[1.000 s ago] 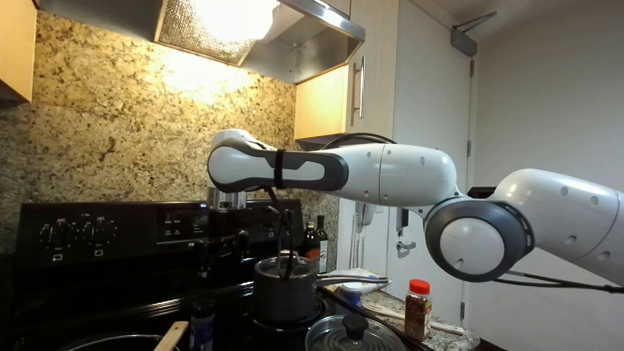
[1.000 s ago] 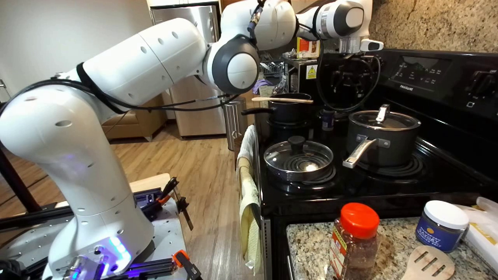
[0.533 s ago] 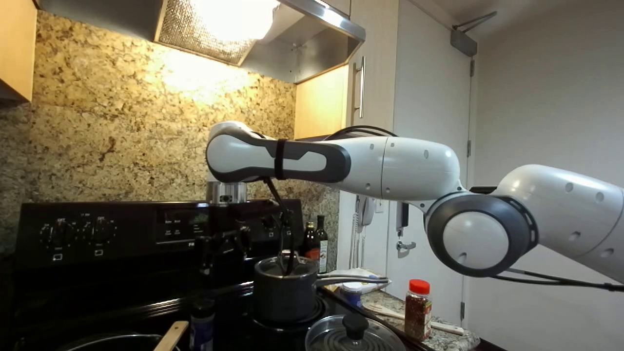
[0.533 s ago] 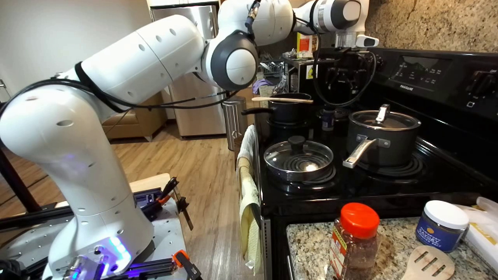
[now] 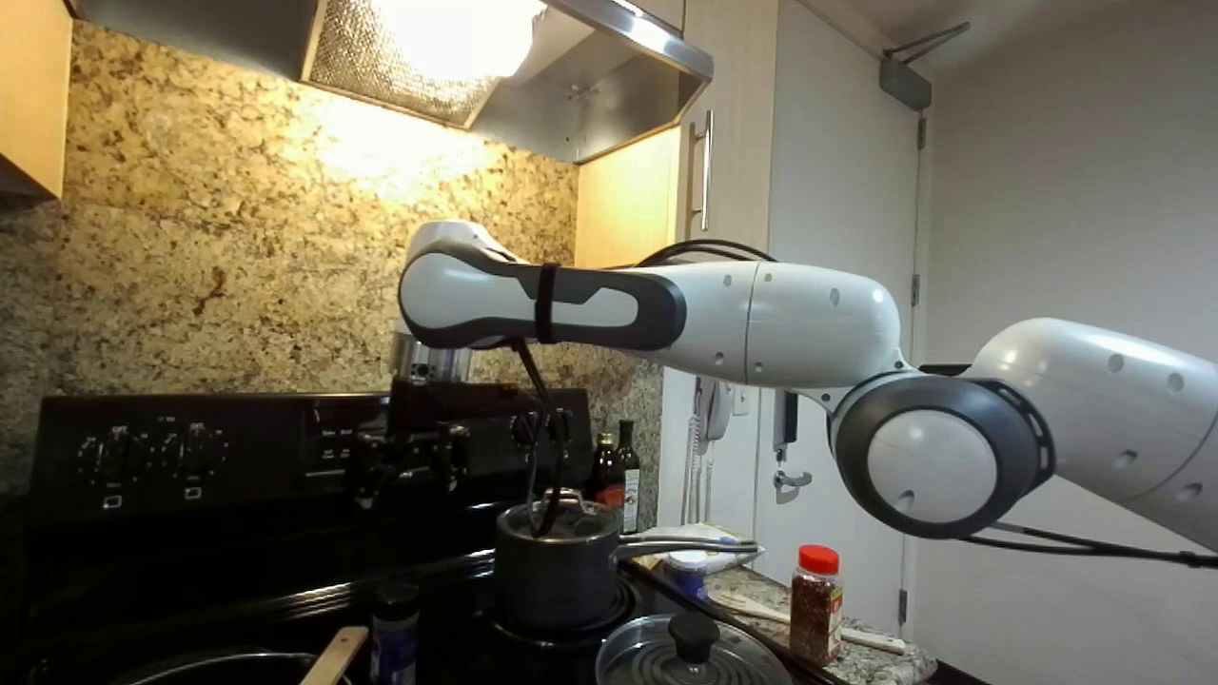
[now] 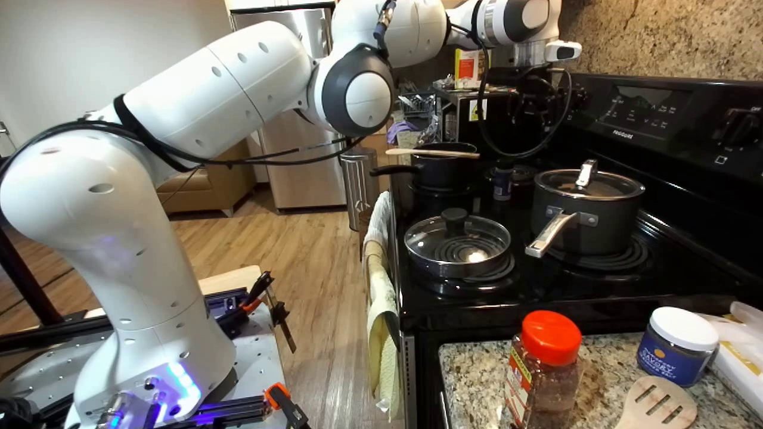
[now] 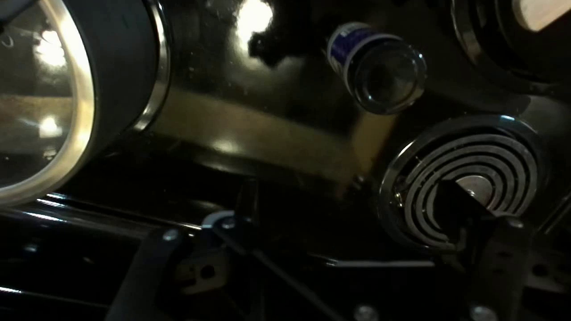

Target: Move the bottle with the orange lid from the stove and put it on the counter top then remove the wooden spoon from inside the left pot and put it on the pot

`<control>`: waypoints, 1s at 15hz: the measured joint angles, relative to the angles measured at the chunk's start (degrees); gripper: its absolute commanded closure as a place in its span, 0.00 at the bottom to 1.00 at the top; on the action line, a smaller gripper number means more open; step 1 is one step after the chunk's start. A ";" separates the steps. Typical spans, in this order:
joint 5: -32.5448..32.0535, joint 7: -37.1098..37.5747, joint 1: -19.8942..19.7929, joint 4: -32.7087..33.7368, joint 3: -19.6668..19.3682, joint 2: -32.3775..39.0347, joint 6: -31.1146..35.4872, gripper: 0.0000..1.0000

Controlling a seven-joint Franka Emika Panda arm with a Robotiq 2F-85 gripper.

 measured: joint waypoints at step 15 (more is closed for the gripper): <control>-0.02 1.67 -0.34 0.00 -0.21 -0.20 -2.84 0.00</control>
